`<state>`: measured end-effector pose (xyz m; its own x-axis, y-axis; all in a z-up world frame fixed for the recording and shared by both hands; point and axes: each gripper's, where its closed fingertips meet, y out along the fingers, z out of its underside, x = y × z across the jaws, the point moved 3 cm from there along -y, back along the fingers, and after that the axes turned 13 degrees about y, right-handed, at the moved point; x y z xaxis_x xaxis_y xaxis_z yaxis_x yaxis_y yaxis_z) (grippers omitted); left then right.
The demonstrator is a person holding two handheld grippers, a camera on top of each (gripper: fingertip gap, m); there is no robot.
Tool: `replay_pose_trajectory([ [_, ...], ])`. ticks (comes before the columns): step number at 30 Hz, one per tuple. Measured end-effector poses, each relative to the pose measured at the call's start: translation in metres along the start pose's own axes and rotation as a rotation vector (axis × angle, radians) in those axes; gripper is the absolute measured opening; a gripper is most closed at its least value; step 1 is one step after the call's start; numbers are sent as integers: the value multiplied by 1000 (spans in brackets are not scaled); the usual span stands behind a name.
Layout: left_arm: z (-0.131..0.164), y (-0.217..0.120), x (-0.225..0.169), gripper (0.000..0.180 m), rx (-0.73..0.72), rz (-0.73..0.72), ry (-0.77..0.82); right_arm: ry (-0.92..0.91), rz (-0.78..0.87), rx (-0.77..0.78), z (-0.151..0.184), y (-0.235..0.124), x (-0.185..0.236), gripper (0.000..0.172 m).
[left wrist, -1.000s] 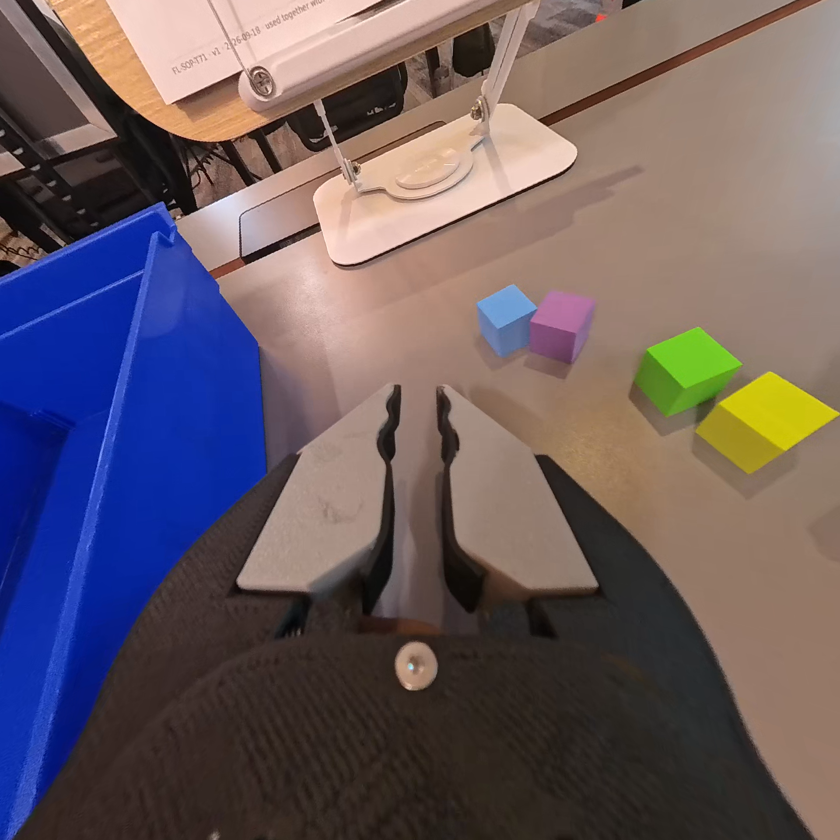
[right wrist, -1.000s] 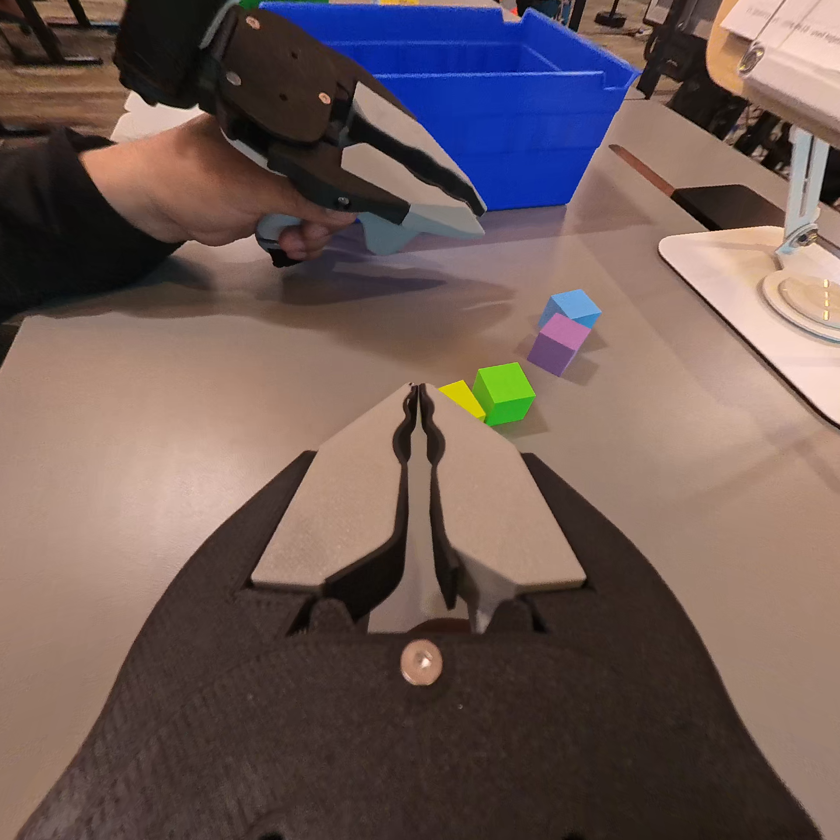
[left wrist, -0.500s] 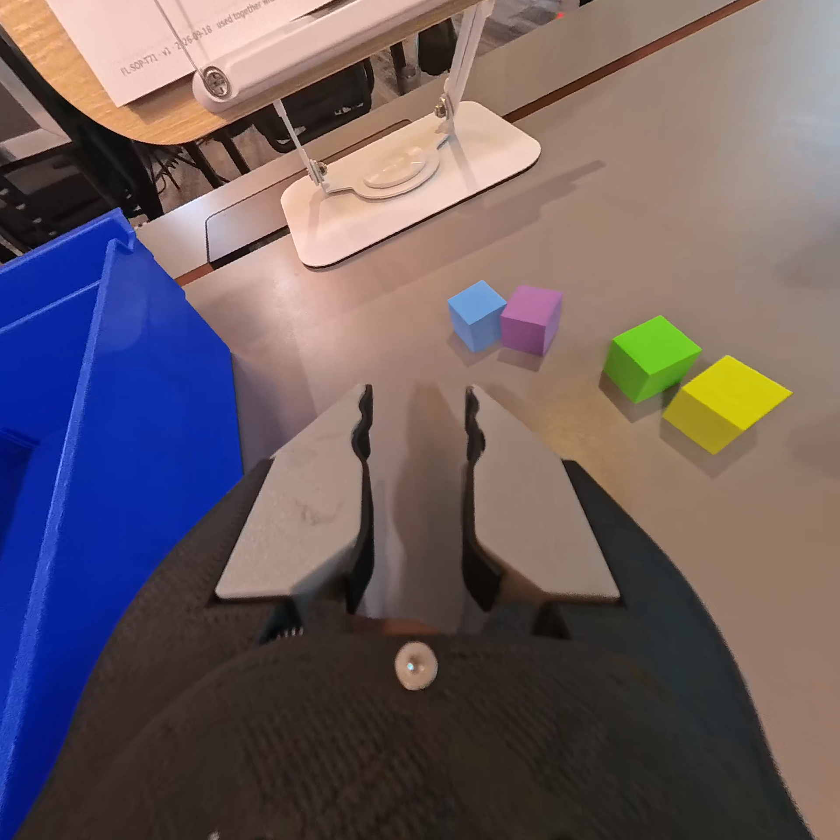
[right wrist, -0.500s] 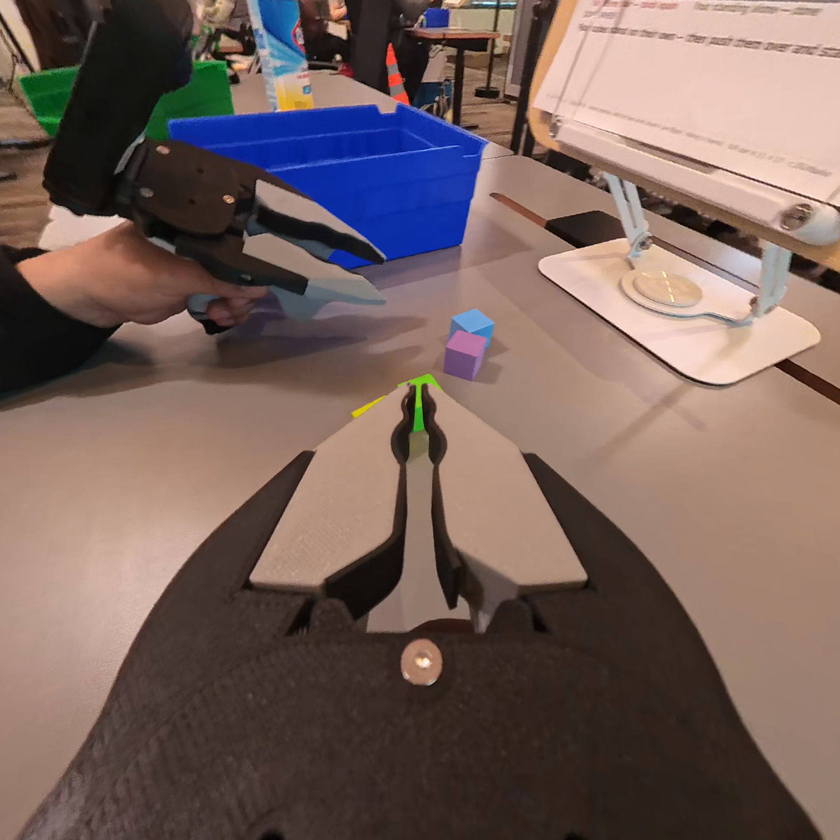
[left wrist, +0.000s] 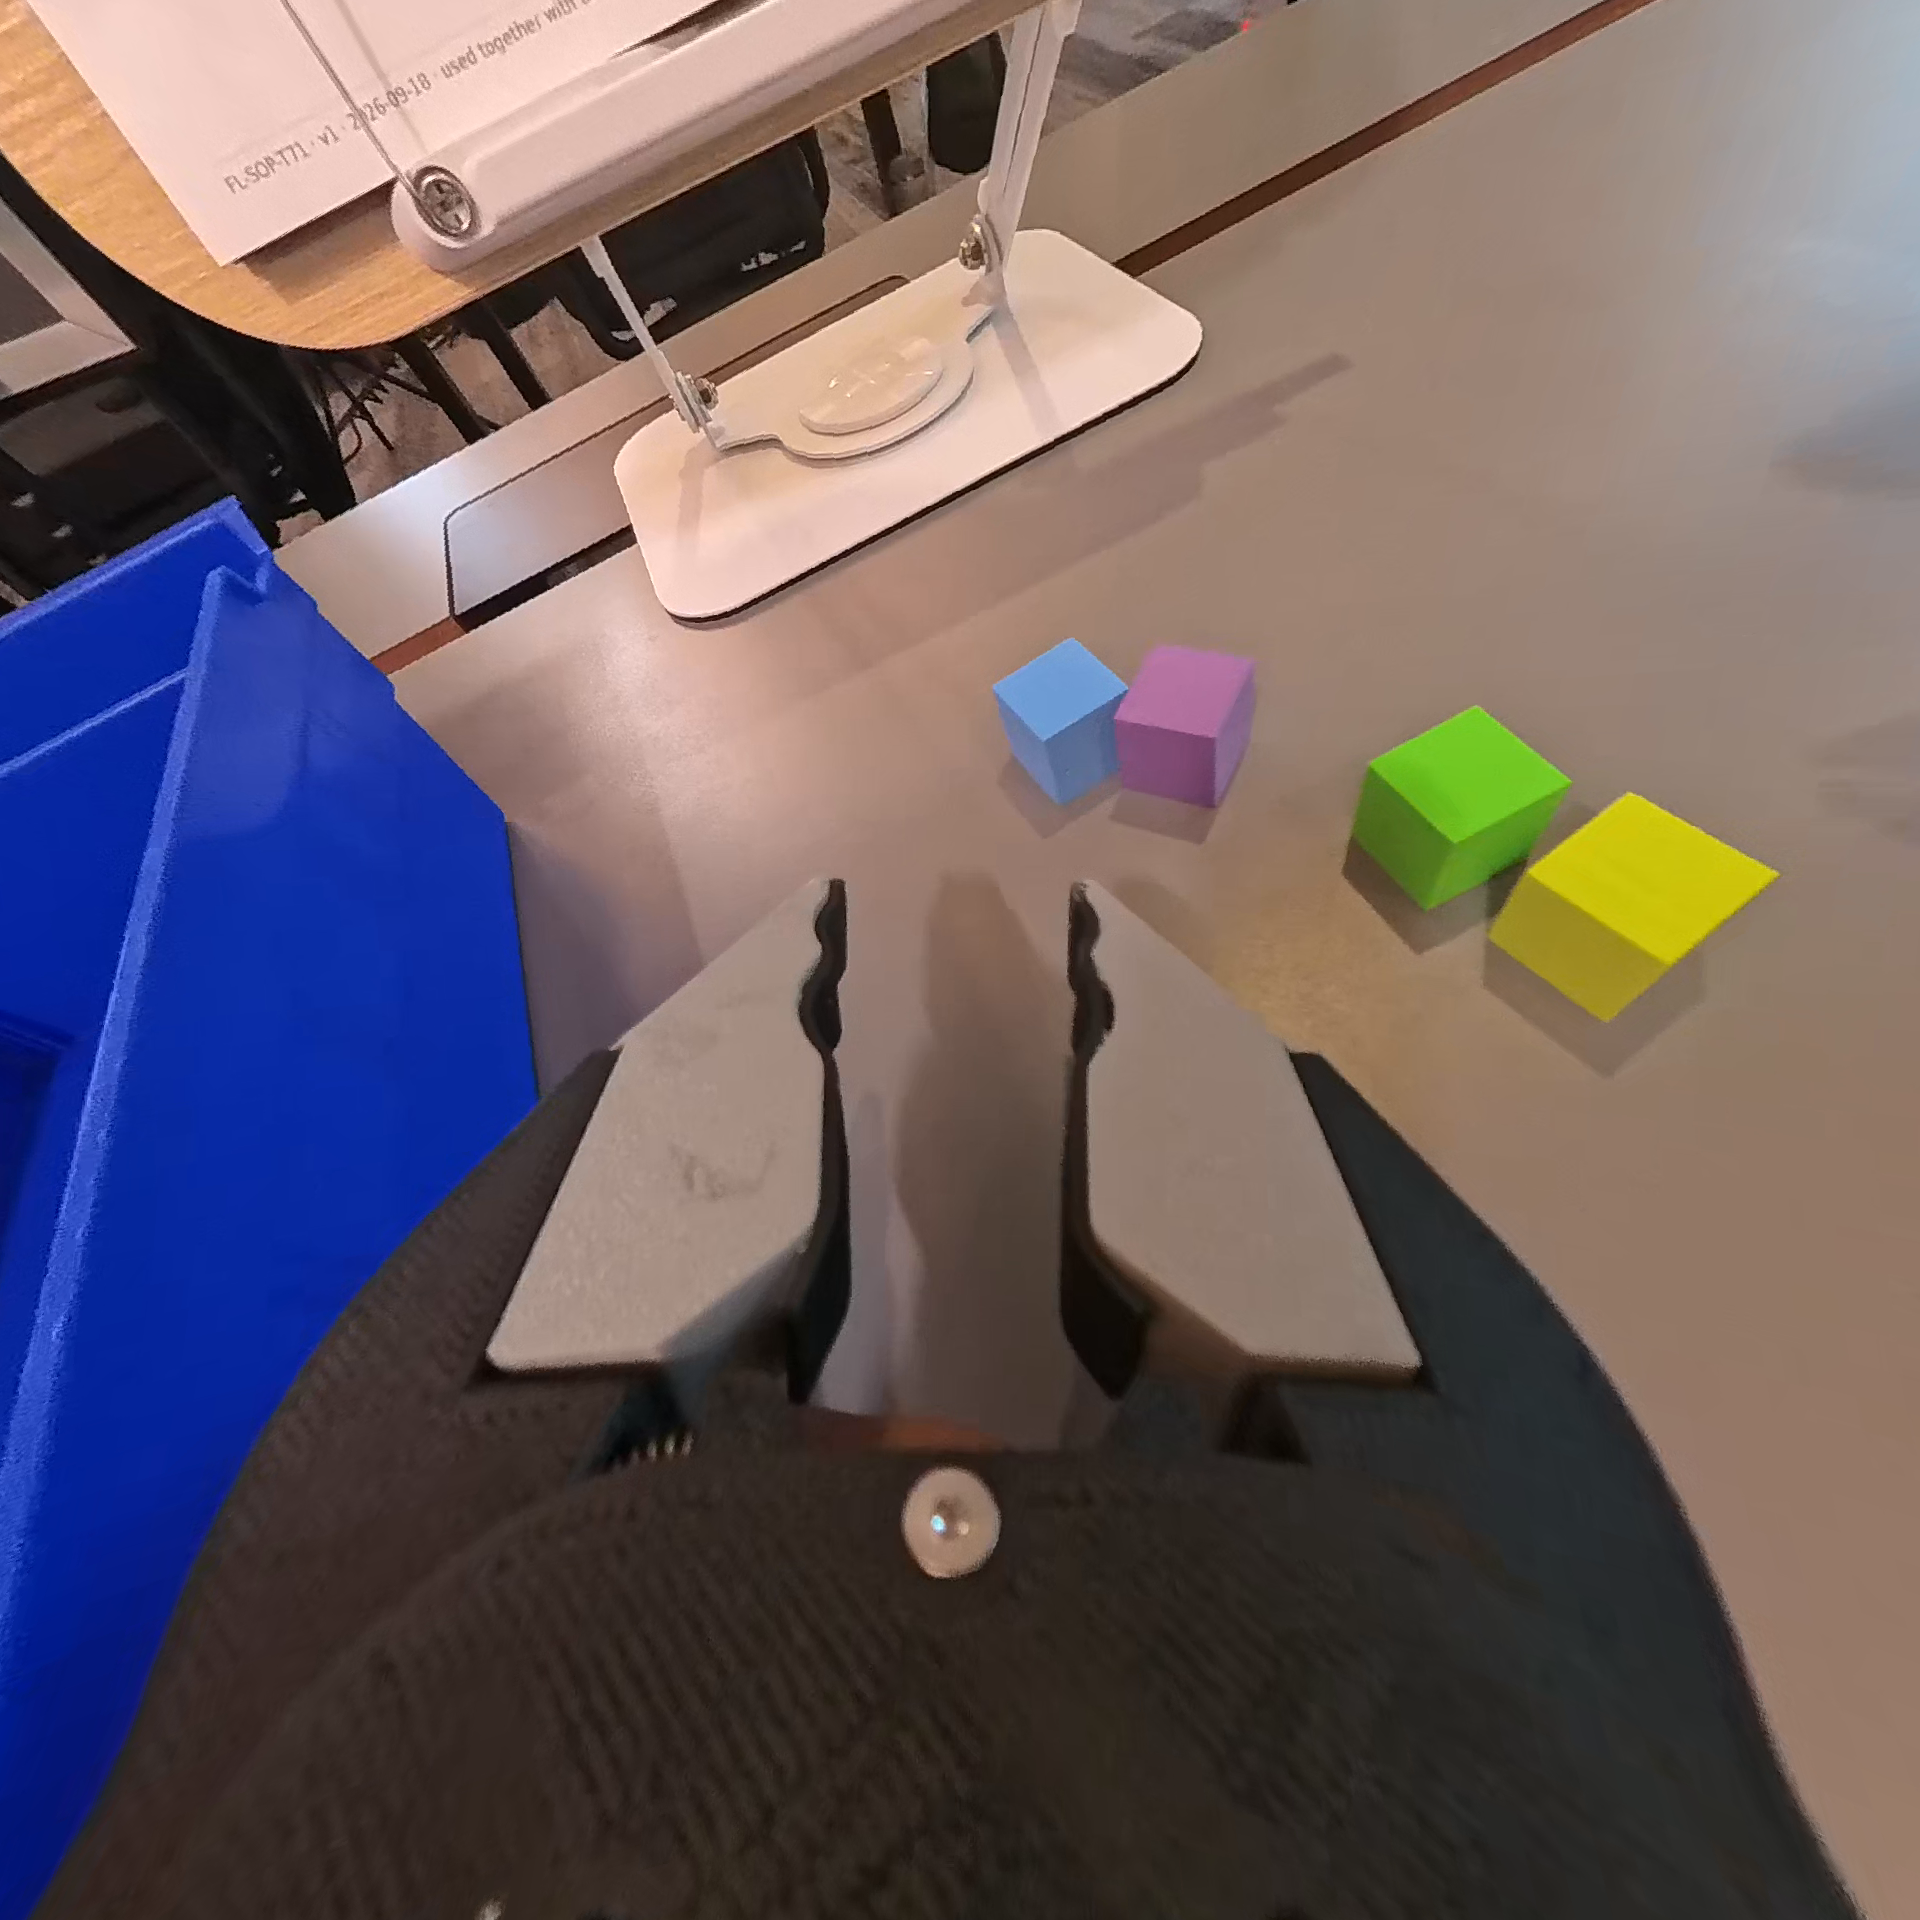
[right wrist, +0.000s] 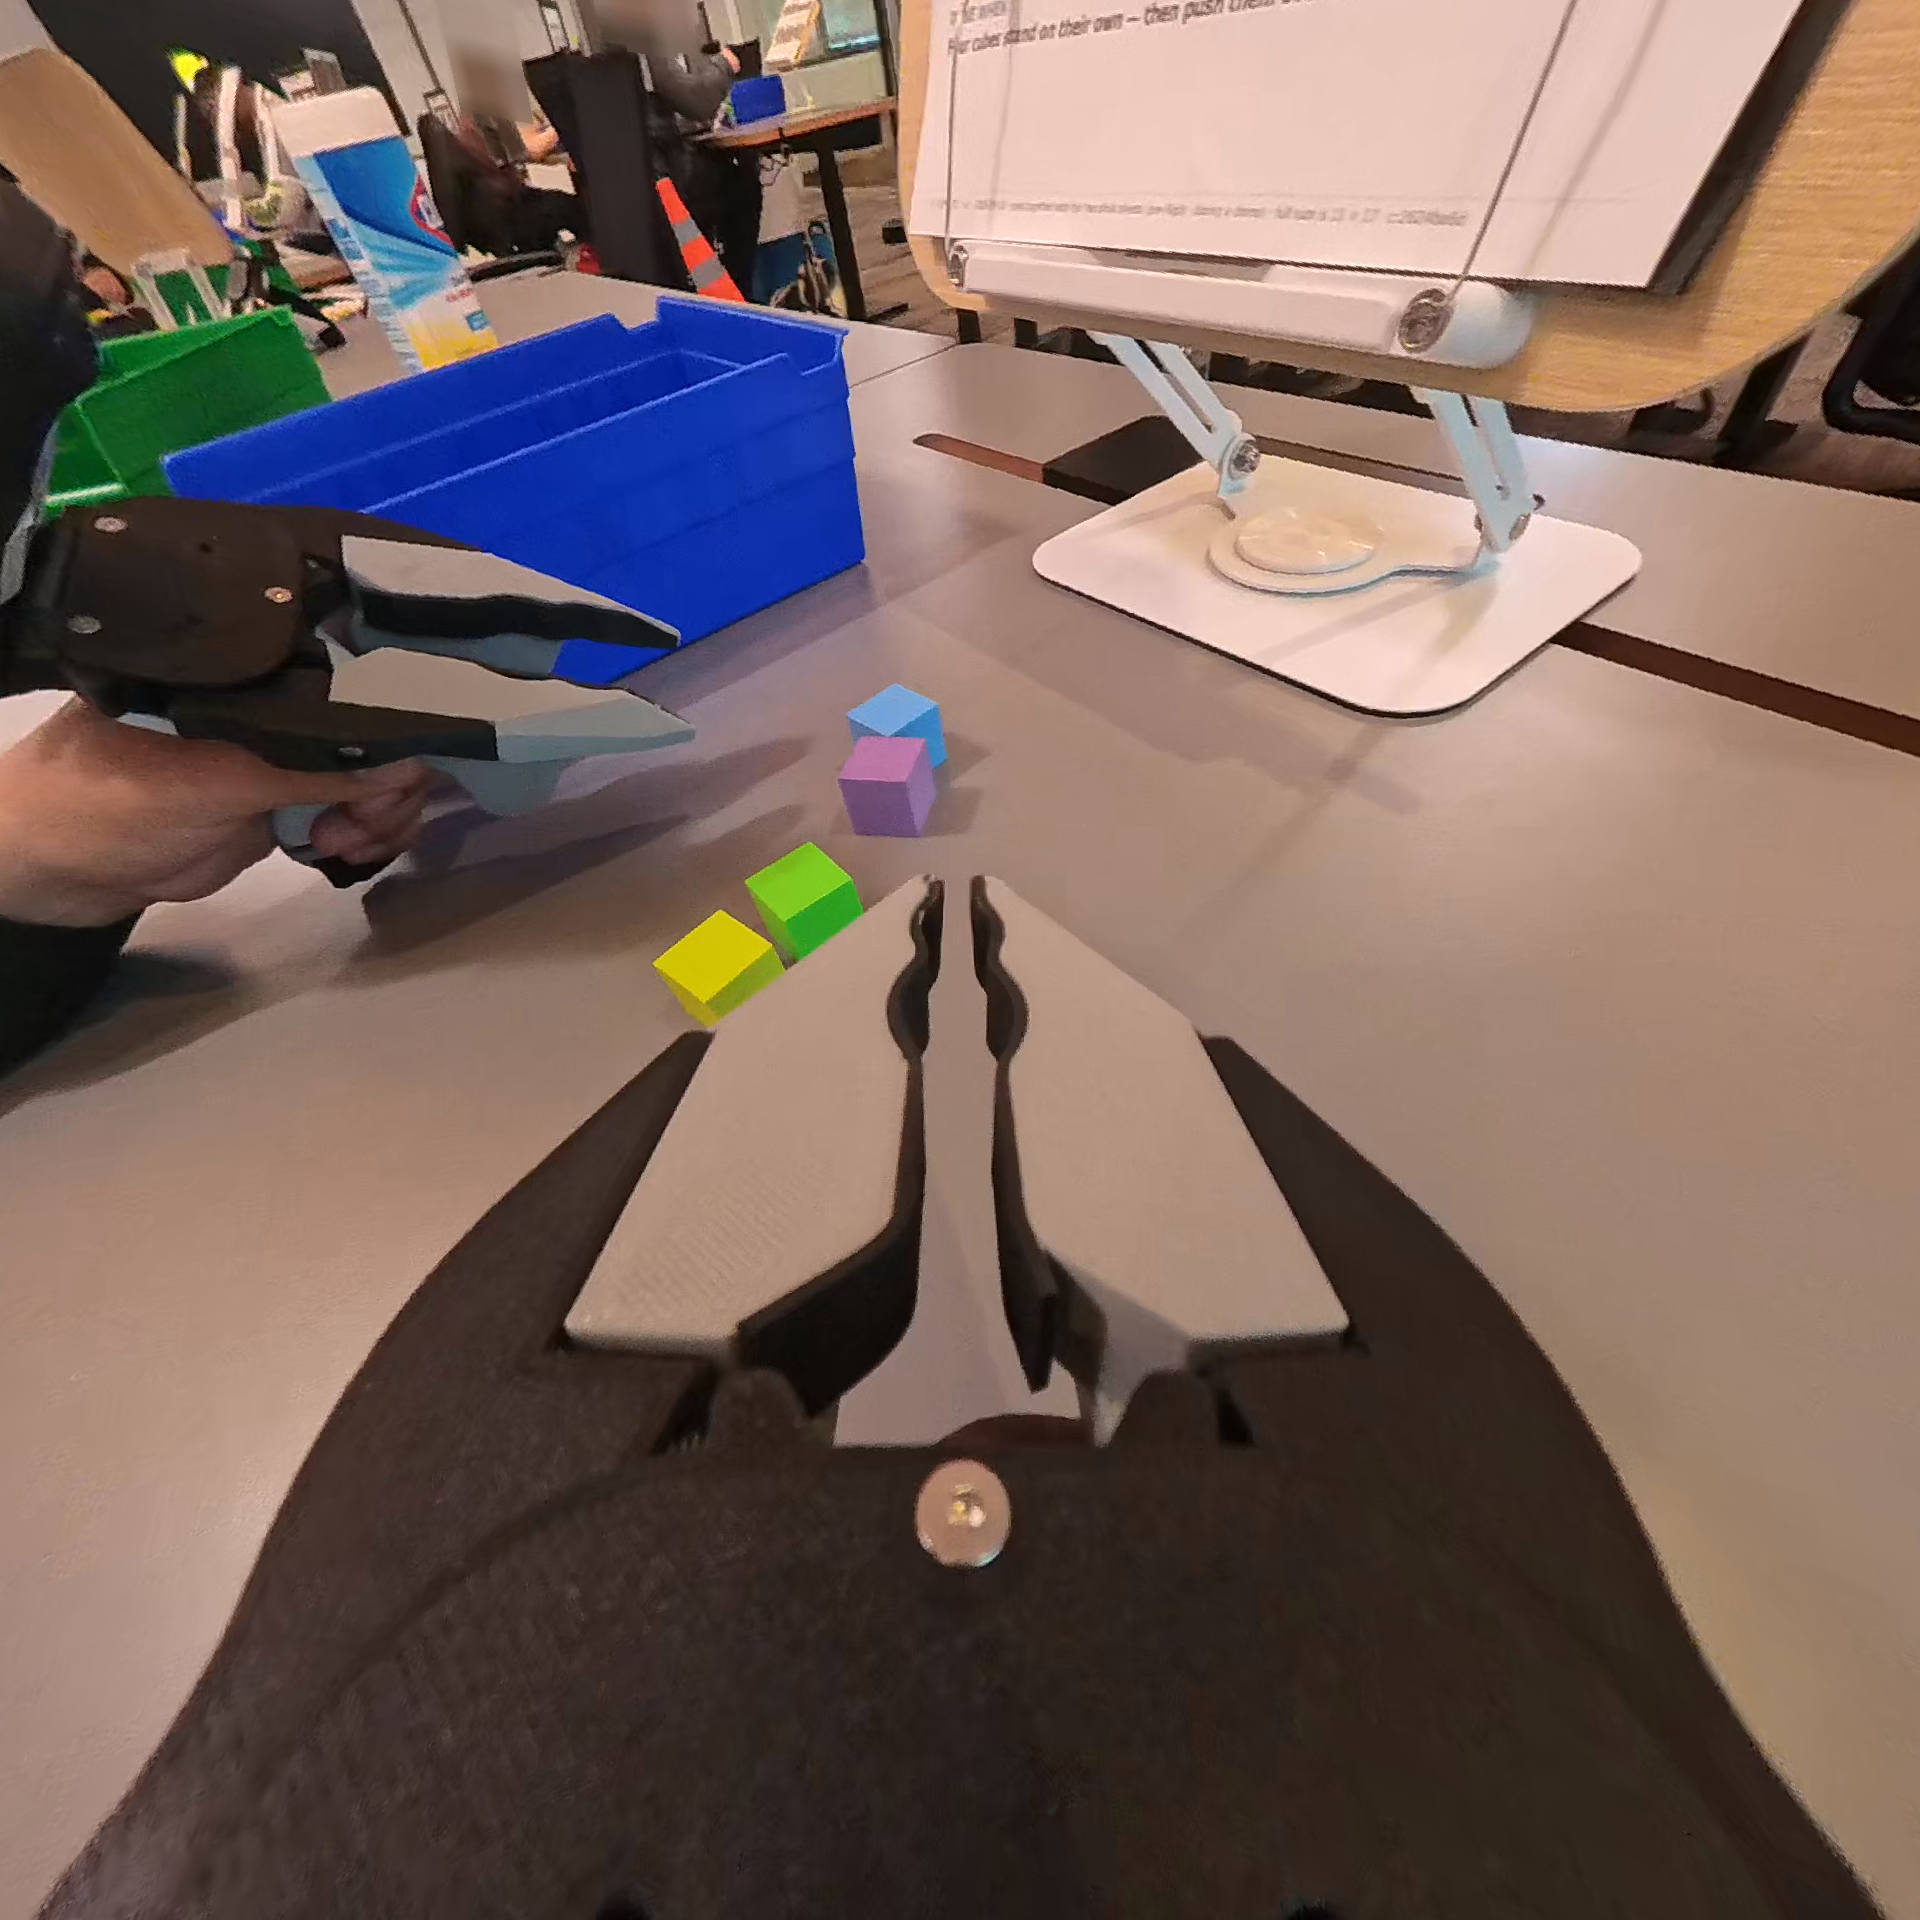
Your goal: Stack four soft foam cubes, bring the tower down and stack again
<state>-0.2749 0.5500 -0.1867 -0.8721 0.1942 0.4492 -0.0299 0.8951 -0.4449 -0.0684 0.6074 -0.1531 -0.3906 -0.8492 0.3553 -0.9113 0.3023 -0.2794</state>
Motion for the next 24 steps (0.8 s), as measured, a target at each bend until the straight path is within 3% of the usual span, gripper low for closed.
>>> replay_pose_trajectory([
  [5,-6,-1,-11,44,-33,54,19,19,-1,-7,-1,-1,-2,3],
  [15,-33,-23,-78,50,-200,434,105,8,-8,-7,-2,-1,2,4],
  [24,-36,-17,-103,45,-193,607,175,3,-26,-4,-3,0,7,4],
])
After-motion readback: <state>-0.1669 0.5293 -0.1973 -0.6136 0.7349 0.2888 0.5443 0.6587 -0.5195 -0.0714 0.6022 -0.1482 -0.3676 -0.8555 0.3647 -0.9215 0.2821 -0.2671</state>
